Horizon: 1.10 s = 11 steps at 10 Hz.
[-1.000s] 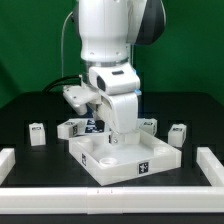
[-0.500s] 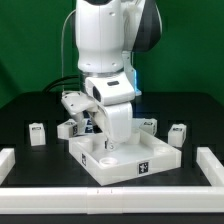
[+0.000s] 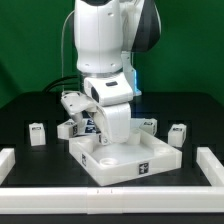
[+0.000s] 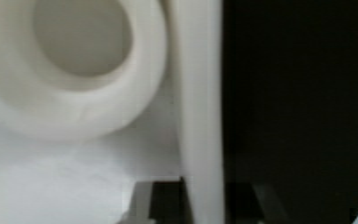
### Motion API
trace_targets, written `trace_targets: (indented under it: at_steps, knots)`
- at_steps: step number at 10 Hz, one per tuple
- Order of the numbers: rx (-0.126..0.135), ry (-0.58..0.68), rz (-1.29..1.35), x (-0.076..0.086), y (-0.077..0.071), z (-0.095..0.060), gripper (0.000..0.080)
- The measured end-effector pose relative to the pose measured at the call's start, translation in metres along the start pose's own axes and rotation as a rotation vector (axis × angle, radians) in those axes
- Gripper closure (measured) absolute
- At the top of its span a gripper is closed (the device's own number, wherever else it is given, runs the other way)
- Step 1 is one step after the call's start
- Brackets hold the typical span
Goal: Assemble one leg
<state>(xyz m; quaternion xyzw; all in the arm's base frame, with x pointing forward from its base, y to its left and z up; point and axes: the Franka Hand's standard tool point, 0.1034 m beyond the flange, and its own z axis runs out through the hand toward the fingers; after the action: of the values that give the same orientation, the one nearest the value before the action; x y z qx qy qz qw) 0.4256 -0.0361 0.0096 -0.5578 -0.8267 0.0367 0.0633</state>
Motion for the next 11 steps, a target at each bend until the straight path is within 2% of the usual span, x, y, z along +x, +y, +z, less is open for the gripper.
trace_targets:
  at_steps: [7,10,11]
  knots:
    - [-0.006,-0.002,0.028,0.000,0.002,-0.001,0.0729]
    - [-0.079,-0.015,0.225,0.000,0.023,-0.001,0.0729]
    - [-0.089,-0.015,0.246,-0.004,0.024,0.000,0.0731]
